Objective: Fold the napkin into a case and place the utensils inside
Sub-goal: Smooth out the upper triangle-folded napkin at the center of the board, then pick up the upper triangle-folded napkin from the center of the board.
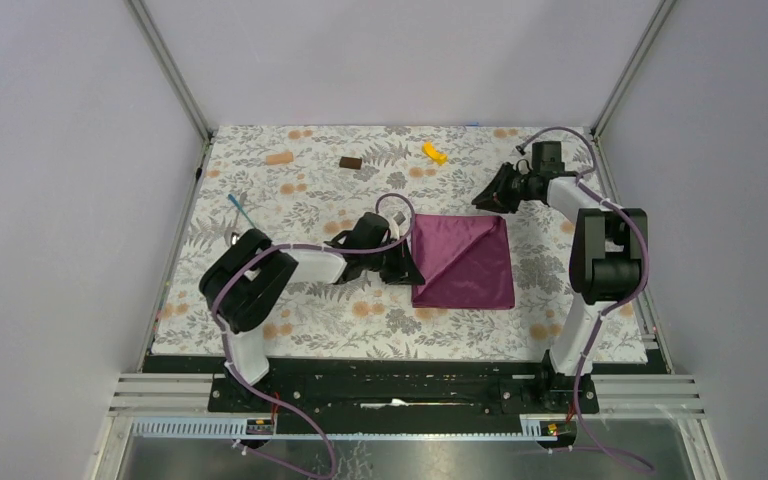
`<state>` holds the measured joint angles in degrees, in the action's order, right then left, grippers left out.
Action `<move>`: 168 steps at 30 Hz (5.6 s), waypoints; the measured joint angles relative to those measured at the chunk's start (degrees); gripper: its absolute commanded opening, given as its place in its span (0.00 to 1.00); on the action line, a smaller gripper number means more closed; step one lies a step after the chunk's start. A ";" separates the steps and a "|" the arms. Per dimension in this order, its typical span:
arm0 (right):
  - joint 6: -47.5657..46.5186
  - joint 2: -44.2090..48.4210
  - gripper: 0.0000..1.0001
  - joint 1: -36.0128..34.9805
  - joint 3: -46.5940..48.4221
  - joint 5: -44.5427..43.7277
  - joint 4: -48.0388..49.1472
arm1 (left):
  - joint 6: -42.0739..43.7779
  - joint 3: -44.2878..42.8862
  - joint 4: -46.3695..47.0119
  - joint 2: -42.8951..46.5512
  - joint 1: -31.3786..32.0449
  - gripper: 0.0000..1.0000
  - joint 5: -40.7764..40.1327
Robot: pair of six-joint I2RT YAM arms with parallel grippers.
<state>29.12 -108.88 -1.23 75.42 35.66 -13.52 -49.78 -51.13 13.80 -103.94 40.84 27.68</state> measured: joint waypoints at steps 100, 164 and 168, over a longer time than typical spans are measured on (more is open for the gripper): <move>-6.01 9.27 0.37 -3.85 -9.53 -9.35 -1.51 | 4.15 0.76 -8.66 11.34 -2.27 0.18 2.67; 0.70 23.02 0.11 -4.74 -33.66 -26.27 -8.24 | 3.93 13.86 -9.05 34.62 -1.07 0.51 -1.14; -1.73 20.68 0.23 -4.79 -30.05 -30.86 -8.15 | 4.81 14.51 -11.28 37.62 -1.16 0.52 -2.43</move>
<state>27.40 -88.20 -6.02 45.36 4.80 -21.67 -44.97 -36.62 2.52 -66.32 39.68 25.26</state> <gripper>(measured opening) 0.129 0.515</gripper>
